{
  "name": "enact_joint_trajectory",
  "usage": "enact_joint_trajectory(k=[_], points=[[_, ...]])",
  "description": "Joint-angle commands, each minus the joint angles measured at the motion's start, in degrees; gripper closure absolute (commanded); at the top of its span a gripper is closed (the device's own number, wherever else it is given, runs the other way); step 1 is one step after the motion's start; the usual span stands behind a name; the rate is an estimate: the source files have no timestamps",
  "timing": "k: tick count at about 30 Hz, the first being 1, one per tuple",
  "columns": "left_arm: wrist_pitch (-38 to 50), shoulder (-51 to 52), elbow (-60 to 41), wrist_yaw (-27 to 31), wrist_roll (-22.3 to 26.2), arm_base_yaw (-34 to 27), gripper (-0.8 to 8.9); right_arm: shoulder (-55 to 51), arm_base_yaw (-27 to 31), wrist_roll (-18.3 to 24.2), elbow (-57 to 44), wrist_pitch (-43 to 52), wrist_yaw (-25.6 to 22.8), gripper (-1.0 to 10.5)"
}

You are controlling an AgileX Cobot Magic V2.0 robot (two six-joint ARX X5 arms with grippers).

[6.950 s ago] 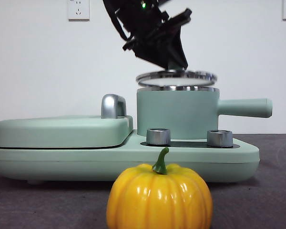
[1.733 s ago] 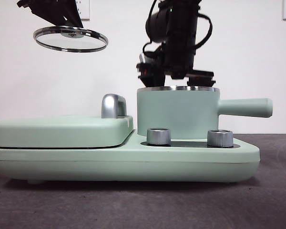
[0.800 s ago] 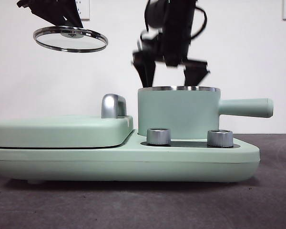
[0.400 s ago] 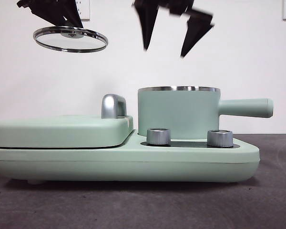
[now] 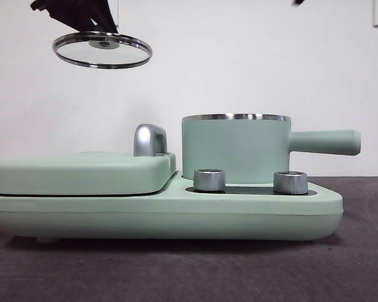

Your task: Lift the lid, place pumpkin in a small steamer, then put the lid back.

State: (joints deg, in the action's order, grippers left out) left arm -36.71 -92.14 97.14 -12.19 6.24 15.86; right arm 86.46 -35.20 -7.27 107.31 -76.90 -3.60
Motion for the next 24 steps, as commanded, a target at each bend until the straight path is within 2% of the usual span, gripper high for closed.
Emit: enact_joint_trajectory(k=[1,3,7,17,24], points=[[1.60,0.39,1.44,-0.55,-1.38,1.66,7.99,-5.66,-2.08,0.26,-5.29,-4.59,-0.48,4.6],[1.60,0.37,1.36,-0.55,-1.33,3.02,7.99,-10.19,-3.34,-0.28,-9.75,-3.30,-0.52,4.6],[1.68,0.28,1.36,-0.55,-1.33,6.32,7.99,-20.85,-6.03,-4.57,-20.15,5.79,-0.33,4.6],[2.27,0.02,1.36,-0.55,0.46,14.86,7.99,-43.67,-10.34,-8.61,-42.27,24.33,-0.55,4.6],[3.74,-2.73,1.36,-0.55,0.81,19.52,7.99,-54.05,-10.43,-9.97,-50.25,25.66,-0.98,4.6]])
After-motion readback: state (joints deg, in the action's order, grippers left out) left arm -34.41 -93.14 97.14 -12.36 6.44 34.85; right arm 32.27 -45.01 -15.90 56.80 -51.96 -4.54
